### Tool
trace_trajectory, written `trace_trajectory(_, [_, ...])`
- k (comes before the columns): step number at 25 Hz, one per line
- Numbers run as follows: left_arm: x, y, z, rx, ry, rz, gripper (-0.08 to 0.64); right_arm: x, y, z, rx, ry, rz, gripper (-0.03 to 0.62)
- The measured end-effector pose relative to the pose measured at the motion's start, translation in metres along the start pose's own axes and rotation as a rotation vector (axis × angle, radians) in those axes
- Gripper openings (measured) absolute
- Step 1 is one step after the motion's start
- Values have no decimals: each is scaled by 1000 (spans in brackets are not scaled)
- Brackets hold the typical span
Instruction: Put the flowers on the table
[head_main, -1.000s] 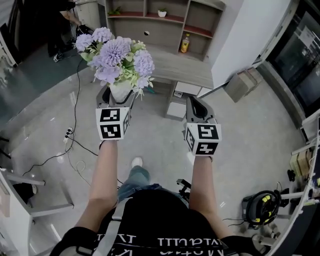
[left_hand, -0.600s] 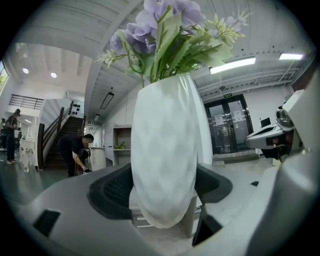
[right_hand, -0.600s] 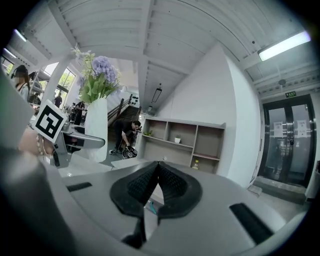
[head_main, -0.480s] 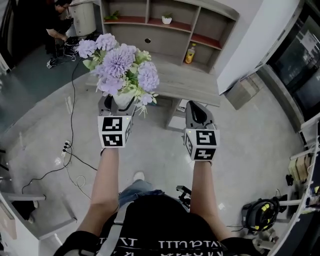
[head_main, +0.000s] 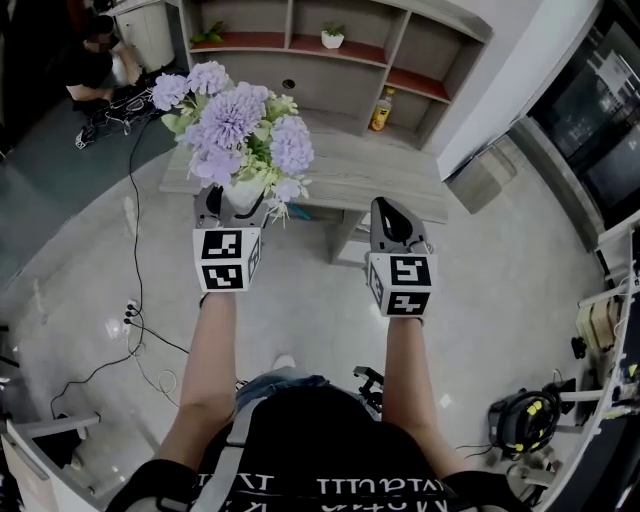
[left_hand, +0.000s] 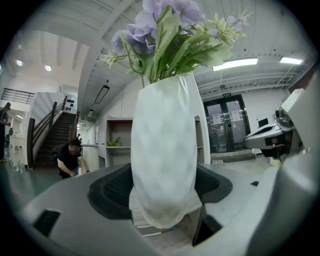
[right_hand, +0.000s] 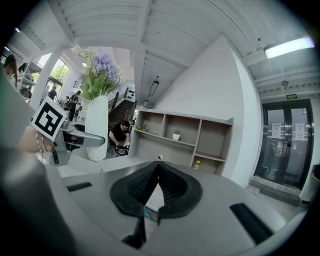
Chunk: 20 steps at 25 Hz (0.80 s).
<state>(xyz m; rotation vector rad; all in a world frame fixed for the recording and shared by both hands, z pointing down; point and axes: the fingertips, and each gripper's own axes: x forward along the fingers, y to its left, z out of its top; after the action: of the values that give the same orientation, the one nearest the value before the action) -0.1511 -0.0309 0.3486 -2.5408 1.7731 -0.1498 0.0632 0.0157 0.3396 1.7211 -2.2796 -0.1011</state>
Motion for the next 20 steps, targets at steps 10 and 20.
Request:
trace_trajectory(10, [15, 4, -13, -9, 0, -33, 368, 13, 1, -12, 2, 28, -22, 15])
trace_trajectory(20, [34, 12, -29, -8, 14, -22, 368, 41, 3, -29, 34, 42, -1, 15])
